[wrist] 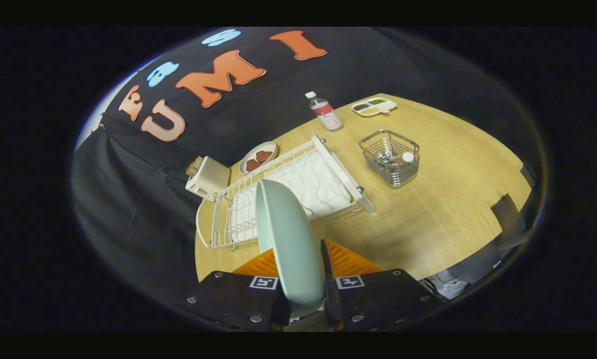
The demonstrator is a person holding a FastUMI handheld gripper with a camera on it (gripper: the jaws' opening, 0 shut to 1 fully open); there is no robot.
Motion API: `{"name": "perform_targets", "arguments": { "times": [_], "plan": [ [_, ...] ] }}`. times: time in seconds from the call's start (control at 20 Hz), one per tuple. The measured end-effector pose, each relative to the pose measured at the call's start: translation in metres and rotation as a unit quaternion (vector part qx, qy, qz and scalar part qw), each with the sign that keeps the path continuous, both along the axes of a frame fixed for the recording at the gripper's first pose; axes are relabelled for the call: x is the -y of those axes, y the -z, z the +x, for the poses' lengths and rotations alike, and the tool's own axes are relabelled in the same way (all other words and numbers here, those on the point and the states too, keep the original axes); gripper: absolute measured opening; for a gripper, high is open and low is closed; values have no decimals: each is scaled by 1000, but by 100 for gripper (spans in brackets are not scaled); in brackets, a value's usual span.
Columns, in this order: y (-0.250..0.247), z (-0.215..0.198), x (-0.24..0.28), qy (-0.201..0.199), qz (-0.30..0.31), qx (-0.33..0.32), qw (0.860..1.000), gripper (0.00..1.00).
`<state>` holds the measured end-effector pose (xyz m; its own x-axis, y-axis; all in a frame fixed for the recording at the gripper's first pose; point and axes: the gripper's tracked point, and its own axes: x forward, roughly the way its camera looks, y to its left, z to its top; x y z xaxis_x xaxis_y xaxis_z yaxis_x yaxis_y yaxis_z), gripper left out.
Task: Take the plate from the dish rack, then take the spoon from the basket and place it into the plate.
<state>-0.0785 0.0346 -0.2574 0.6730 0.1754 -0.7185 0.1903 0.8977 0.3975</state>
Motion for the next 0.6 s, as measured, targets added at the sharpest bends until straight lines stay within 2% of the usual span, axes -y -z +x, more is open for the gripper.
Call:
{"name": "perform_targets", "arguments": {
  "times": [0.25, 0.6],
  "plan": [
    [33, -21, -6, 6, 44, -21, 999, 28],
    [76, -28, -14, 12, 99, -47, 994, 28]
  ]
}}
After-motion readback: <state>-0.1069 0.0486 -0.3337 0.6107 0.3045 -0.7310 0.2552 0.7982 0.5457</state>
